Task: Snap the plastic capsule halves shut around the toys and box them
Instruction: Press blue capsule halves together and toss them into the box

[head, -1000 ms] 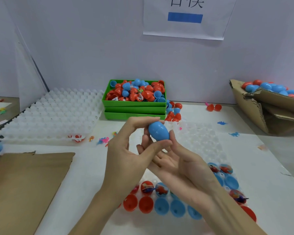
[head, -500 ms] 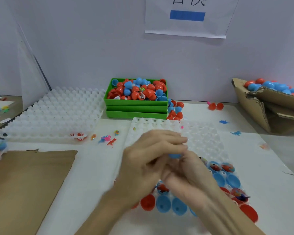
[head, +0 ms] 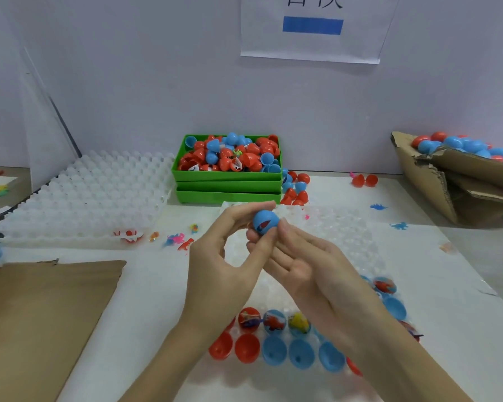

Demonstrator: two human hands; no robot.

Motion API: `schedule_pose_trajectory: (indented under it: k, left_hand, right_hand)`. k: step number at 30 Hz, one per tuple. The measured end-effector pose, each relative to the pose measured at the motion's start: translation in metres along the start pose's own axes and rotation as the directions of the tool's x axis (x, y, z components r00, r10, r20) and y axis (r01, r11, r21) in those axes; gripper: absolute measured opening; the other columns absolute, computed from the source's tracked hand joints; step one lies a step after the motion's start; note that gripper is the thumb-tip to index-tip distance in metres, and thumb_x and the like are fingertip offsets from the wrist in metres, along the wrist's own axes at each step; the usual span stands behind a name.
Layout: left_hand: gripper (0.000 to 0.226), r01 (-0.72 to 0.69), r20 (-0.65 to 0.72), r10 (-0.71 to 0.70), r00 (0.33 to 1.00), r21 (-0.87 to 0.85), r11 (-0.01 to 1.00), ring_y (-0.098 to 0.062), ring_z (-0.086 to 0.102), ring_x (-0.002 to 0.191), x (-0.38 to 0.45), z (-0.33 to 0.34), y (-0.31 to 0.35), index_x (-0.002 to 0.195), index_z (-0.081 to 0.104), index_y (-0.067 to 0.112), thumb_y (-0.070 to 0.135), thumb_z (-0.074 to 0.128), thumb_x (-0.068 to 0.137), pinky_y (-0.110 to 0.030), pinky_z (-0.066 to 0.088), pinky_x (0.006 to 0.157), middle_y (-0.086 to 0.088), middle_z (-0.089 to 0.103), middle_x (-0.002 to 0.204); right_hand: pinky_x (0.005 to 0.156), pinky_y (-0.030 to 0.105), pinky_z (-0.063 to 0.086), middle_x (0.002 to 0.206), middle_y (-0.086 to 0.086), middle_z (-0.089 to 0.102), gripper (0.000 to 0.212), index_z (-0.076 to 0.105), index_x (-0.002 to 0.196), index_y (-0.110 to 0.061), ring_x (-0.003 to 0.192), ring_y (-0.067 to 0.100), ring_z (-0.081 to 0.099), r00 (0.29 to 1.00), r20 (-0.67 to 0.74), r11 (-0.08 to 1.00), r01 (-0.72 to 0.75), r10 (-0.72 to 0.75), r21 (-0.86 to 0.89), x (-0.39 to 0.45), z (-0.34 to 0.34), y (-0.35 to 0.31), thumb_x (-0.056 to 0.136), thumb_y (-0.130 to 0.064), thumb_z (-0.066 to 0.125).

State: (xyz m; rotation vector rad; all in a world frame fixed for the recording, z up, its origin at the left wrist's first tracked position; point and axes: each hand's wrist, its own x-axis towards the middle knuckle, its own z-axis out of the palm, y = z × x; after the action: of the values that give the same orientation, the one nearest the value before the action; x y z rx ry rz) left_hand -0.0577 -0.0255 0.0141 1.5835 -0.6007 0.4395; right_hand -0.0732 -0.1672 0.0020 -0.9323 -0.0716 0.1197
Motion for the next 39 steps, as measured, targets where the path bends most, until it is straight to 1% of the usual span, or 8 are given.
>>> schedule_pose_trajectory:
  k: [4,12,17,19,24,31,35,39]
  left_hand:
    - [0.028,0.059,0.081,-0.055,0.995,-0.057,0.997,-0.02,0.066,0.126,0.001,-0.005,-0.008,0.129,0.07,0.02,0.02,0.061,0.103,-0.026,0.053,0.103,0.009,0.074,0.126]
    - [0.027,0.149,0.008,-0.15,0.989,-0.194,0.97,-0.017,0.073,0.115,0.007,-0.008,-0.007,0.118,0.072,0.013,0.012,0.075,0.092,-0.025,0.057,0.097,0.003,0.078,0.116]
    - [0.033,0.223,0.09,-0.206,0.974,-0.296,0.929,-0.02,0.074,0.113,0.013,-0.015,-0.005,0.114,0.072,0.009,0.016,0.081,0.083,-0.027,0.057,0.098,-0.003,0.079,0.114]
    - [0.035,0.225,0.114,-0.201,0.973,-0.271,0.936,-0.02,0.074,0.113,0.016,-0.02,-0.005,0.112,0.072,0.009,0.018,0.083,0.08,-0.023,0.056,0.097,-0.002,0.08,0.112]
    - [0.036,0.2,0.156,-0.174,0.972,-0.168,0.965,-0.019,0.074,0.11,0.02,-0.029,-0.004,0.104,0.073,0.015,0.023,0.088,0.073,-0.024,0.056,0.098,0.001,0.08,0.106]
    - [0.028,0.121,0.156,-0.117,0.981,-0.017,0.993,-0.019,0.074,0.105,0.021,-0.032,-0.001,0.089,0.072,0.027,0.032,0.09,0.068,-0.029,0.058,0.096,0.008,0.079,0.099]
    - [0.032,0.099,0.122,-0.107,0.987,0.069,0.993,-0.018,0.074,0.101,0.019,-0.03,0.0,0.089,0.071,0.028,0.042,0.089,0.066,-0.035,0.058,0.095,0.012,0.078,0.094]
    - [0.032,0.098,0.111,-0.107,0.988,0.086,0.991,-0.018,0.073,0.099,0.018,-0.029,0.0,0.088,0.071,0.026,0.04,0.09,0.067,-0.029,0.057,0.093,0.013,0.078,0.092]
  right_hand:
    - [0.106,0.045,0.054,0.125,0.02,0.072,0.029,0.063,0.127,0.004,0.12,0.032,0.068,0.999,-0.021,0.998,0.046,-0.047,-0.049,-0.002,0.0,-0.003,0.103,-0.013,0.06]
    - [0.1,0.048,0.057,0.116,0.019,0.076,0.024,0.067,0.121,0.005,0.113,0.033,0.072,0.987,-0.092,0.991,0.127,-0.132,-0.052,-0.005,0.004,-0.003,0.101,-0.008,0.064]
    - [0.098,0.048,0.058,0.113,0.021,0.076,0.024,0.068,0.117,0.005,0.11,0.034,0.073,0.987,-0.084,0.986,0.127,-0.136,-0.105,-0.006,0.004,-0.008,0.1,-0.012,0.067]
    - [0.096,0.047,0.059,0.111,0.019,0.076,0.021,0.071,0.114,0.002,0.109,0.034,0.074,0.987,-0.077,0.982,0.125,-0.137,-0.145,-0.007,0.004,-0.01,0.1,-0.014,0.068]
    - [0.088,0.028,0.061,0.11,0.006,0.079,0.025,0.081,0.109,-0.019,0.103,0.025,0.077,0.983,-0.096,0.927,0.11,-0.154,-0.359,-0.011,0.007,-0.021,0.09,-0.033,0.073]
    - [0.077,0.017,0.06,0.099,0.001,0.081,0.021,0.083,0.101,-0.027,0.091,0.02,0.079,0.978,-0.076,0.855,0.131,-0.195,-0.501,-0.015,0.011,-0.028,0.087,-0.037,0.072]
    - [0.074,0.016,0.059,0.097,-0.001,0.081,0.018,0.083,0.099,-0.03,0.088,0.019,0.079,0.975,-0.109,0.843,0.11,-0.195,-0.527,-0.014,0.012,-0.026,0.086,-0.036,0.072]
    - [0.081,0.025,0.062,0.107,0.009,0.08,0.021,0.083,0.104,-0.018,0.099,0.028,0.078,0.991,-0.097,0.924,0.048,-0.092,-0.38,-0.015,0.011,-0.026,0.091,-0.032,0.073]
